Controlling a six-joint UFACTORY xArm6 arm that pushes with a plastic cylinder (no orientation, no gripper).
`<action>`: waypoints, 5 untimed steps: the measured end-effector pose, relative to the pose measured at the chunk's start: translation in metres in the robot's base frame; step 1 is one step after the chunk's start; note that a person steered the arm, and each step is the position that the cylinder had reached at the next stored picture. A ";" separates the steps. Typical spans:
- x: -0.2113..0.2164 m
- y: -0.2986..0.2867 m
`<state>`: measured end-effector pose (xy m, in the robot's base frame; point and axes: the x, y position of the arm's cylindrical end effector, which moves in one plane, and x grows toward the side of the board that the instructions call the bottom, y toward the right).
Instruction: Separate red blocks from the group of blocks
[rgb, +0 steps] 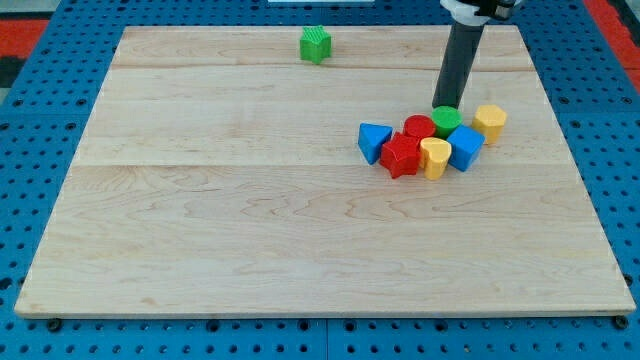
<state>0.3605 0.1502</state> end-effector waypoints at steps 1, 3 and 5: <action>0.005 -0.008; -0.020 -0.025; 0.024 -0.033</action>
<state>0.3844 0.1176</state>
